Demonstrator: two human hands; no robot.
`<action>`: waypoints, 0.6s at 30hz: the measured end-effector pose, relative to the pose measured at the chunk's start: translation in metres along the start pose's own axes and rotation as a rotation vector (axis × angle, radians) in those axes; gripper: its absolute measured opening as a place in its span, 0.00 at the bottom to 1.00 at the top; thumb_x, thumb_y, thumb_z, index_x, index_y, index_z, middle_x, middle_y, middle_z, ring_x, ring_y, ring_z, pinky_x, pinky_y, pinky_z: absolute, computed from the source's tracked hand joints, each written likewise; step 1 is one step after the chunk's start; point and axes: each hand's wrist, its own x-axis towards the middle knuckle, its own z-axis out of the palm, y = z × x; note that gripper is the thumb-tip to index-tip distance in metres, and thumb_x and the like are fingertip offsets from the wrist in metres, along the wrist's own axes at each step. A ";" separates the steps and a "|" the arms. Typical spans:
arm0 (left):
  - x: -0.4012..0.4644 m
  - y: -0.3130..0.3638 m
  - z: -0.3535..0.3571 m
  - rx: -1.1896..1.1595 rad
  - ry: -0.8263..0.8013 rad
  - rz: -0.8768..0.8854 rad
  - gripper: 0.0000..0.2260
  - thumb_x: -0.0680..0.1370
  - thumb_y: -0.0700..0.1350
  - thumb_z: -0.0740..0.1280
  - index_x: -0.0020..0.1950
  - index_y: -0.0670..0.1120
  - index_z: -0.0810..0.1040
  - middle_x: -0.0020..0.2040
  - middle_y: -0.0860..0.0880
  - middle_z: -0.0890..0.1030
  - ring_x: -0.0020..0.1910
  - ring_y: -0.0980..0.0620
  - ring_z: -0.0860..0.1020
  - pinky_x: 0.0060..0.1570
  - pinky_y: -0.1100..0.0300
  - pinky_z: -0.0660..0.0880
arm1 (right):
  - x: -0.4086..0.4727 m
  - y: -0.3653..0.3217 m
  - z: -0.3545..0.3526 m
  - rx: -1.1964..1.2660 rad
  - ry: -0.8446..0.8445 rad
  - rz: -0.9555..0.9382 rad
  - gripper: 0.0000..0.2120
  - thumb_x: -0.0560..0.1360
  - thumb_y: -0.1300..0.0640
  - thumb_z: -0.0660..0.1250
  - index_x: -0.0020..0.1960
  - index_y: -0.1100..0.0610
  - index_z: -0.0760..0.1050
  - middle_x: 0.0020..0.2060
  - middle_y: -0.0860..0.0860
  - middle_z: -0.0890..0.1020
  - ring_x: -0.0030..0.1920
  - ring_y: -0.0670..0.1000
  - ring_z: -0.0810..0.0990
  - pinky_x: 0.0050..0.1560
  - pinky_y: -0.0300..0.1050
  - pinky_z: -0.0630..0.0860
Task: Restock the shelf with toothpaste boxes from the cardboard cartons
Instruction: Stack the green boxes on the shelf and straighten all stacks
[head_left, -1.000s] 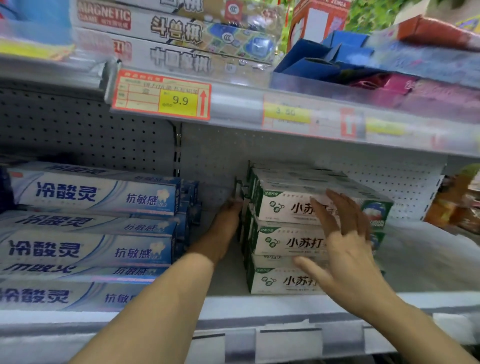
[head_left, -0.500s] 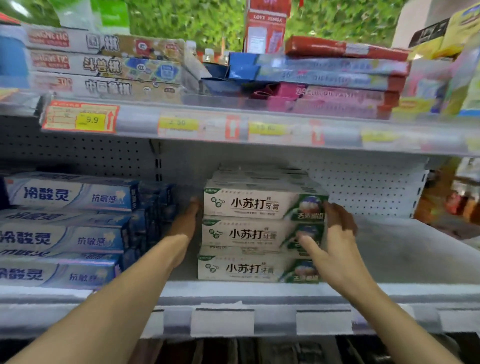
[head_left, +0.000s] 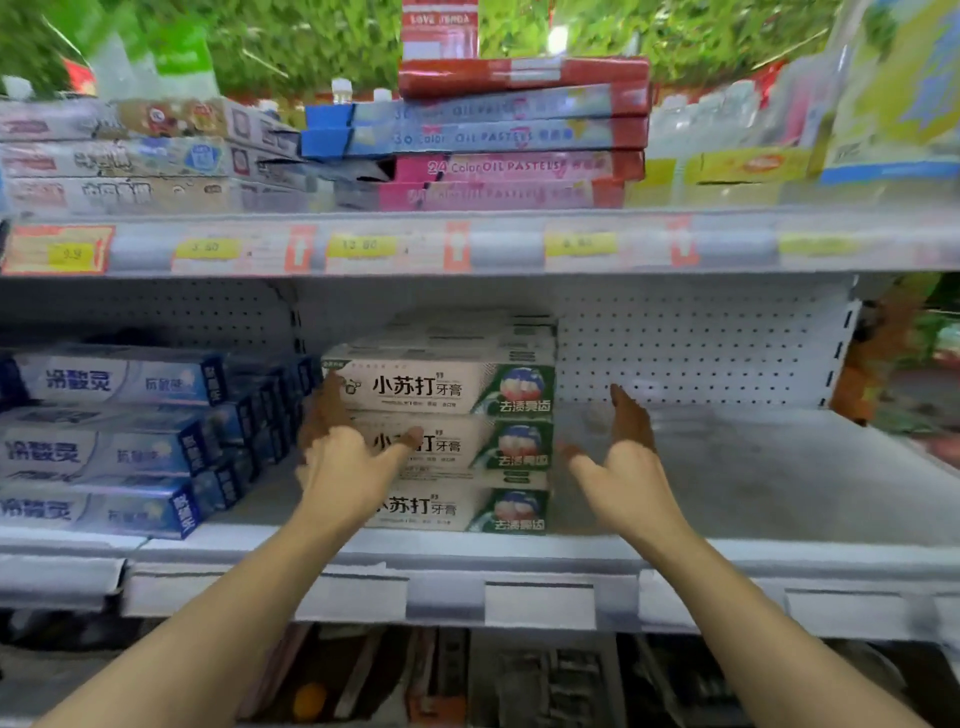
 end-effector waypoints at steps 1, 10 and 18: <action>-0.003 0.003 0.004 0.108 0.006 -0.009 0.36 0.70 0.67 0.65 0.61 0.36 0.72 0.64 0.35 0.72 0.64 0.36 0.68 0.64 0.42 0.66 | 0.002 0.003 -0.003 0.024 -0.001 0.032 0.38 0.75 0.53 0.67 0.76 0.52 0.48 0.75 0.51 0.55 0.74 0.52 0.56 0.72 0.47 0.57; -0.042 0.028 0.025 0.566 0.112 0.261 0.41 0.72 0.67 0.62 0.73 0.44 0.53 0.70 0.38 0.59 0.71 0.39 0.55 0.70 0.43 0.53 | 0.036 0.041 -0.009 -0.003 -0.251 0.138 0.36 0.78 0.56 0.64 0.77 0.51 0.46 0.76 0.52 0.56 0.73 0.55 0.60 0.70 0.49 0.62; -0.047 0.069 0.062 0.526 0.244 0.508 0.49 0.70 0.68 0.64 0.70 0.59 0.25 0.72 0.52 0.25 0.74 0.49 0.32 0.71 0.40 0.38 | 0.099 0.065 -0.020 0.176 -0.472 0.037 0.37 0.78 0.67 0.59 0.77 0.49 0.41 0.76 0.52 0.53 0.70 0.58 0.65 0.62 0.47 0.69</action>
